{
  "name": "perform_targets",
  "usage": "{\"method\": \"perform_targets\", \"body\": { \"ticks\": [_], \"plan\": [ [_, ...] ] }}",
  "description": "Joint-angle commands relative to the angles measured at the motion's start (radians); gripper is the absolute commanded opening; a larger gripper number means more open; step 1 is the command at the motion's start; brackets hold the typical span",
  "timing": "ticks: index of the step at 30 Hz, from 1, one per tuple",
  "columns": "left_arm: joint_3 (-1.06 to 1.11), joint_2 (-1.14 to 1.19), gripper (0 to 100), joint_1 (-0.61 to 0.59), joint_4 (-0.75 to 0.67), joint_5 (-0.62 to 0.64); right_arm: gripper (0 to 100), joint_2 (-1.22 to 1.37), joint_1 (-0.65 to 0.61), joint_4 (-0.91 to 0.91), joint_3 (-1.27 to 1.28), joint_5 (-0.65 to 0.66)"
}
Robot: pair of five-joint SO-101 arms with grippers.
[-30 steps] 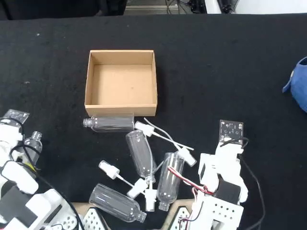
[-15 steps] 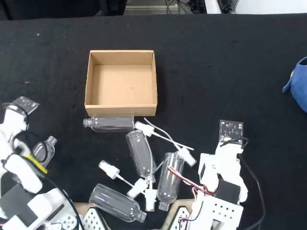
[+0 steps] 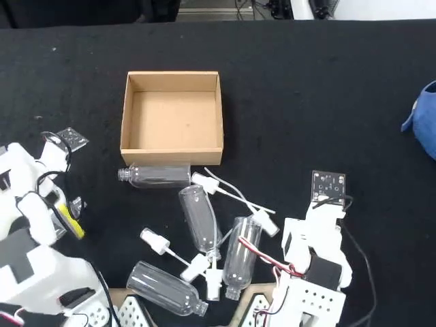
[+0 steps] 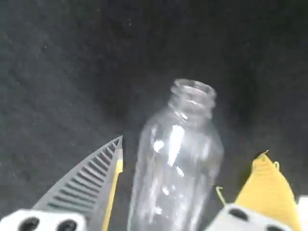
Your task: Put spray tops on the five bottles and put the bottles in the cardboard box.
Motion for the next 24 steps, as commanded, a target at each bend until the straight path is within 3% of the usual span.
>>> {"method": "perform_targets", "body": {
  "ticks": [1,3,6,8,10,18,24],
  "plan": [
    [-0.053,0.029,26,-0.018,-0.044,0.005,1.5,-0.071,0.020,0.003,-0.007,0.000],
    [-0.058,0.026,21,-0.044,-0.048,0.003,1.5,-0.071,0.020,0.003,-0.007,0.000],
    [-0.139,0.028,1,-0.097,-0.040,0.012,1.5,-0.071,0.020,0.003,-0.007,0.000],
    [-0.185,0.034,7,-0.148,-0.038,0.008,1.5,-0.071,0.020,0.003,-0.007,0.000],
    [-0.219,0.040,2,-0.202,-0.040,0.006,1.5,-0.071,0.020,0.003,-0.007,0.000],
    [-0.225,0.092,4,-0.323,-0.037,-0.084,1.5,-0.071,0.020,0.003,-0.007,0.000],
    [-0.231,0.098,24,-0.335,-0.037,-0.123,1.5,-0.071,0.020,0.003,-0.007,0.000]
  ]
}}
